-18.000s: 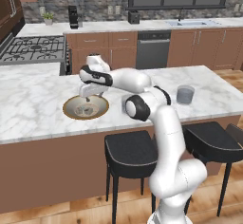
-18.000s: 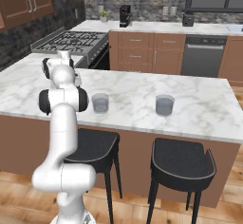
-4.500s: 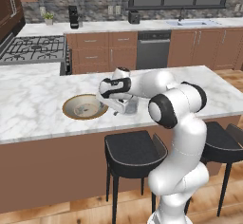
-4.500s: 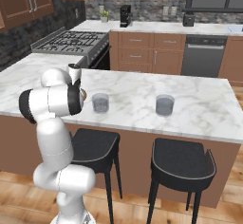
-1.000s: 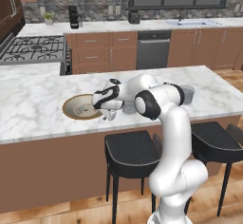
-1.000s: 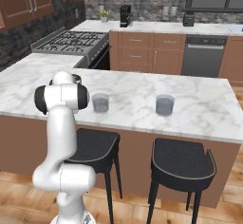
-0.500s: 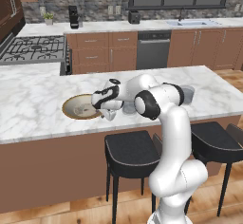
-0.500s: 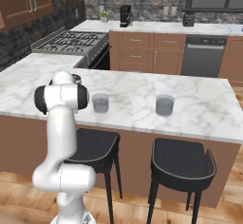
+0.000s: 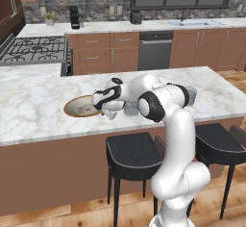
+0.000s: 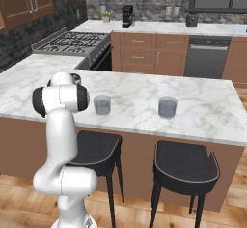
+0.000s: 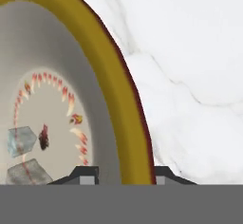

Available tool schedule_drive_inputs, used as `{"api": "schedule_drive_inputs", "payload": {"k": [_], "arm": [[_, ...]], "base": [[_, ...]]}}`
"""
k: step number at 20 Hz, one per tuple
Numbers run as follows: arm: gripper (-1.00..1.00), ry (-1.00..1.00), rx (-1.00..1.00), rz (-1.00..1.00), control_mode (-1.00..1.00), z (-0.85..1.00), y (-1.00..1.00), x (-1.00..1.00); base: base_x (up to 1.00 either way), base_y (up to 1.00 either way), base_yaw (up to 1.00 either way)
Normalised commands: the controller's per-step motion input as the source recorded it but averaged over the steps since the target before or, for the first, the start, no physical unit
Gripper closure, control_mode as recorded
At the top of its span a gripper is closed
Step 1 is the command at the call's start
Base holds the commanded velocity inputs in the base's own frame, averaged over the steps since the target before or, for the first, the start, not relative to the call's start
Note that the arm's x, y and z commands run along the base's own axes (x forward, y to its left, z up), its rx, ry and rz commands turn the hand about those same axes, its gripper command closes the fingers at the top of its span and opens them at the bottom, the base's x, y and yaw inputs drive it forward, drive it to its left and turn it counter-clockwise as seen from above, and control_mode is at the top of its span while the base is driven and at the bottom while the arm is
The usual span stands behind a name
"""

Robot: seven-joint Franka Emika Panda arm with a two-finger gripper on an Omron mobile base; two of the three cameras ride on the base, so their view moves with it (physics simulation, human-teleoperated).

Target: There are four ice cubes in the ice bowl. Place two ice cubes in each glass of water.

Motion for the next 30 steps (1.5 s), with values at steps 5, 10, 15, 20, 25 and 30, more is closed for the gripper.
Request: {"api": "schedule_drive_inputs", "payload": {"k": [5,10,15,20,25,30], "arm": [[1.00,-0.17,0.00,0.00,-1.00,0.14,0.00,0.00],[1.00,-0.16,0.00,0.00,-1.00,0.15,0.00,0.00],[1.00,-0.07,0.07,0.00,-1.00,0.17,0.00,0.00],[1.00,0.00,0.15,0.00,-1.00,0.25,0.00,-0.04],[1.00,0.00,0.03,0.00,-1.00,0.29,-0.11,-0.25],[1.00,0.00,0.00,0.00,-1.00,0.22,-0.15,-0.31]], "base": [[0.00,0.00,0.00],[0.00,0.00,0.00],[0.00,0.00,0.00],[0.00,0.00,0.00],[0.00,0.00,0.00],[0.00,0.00,0.00]]}}
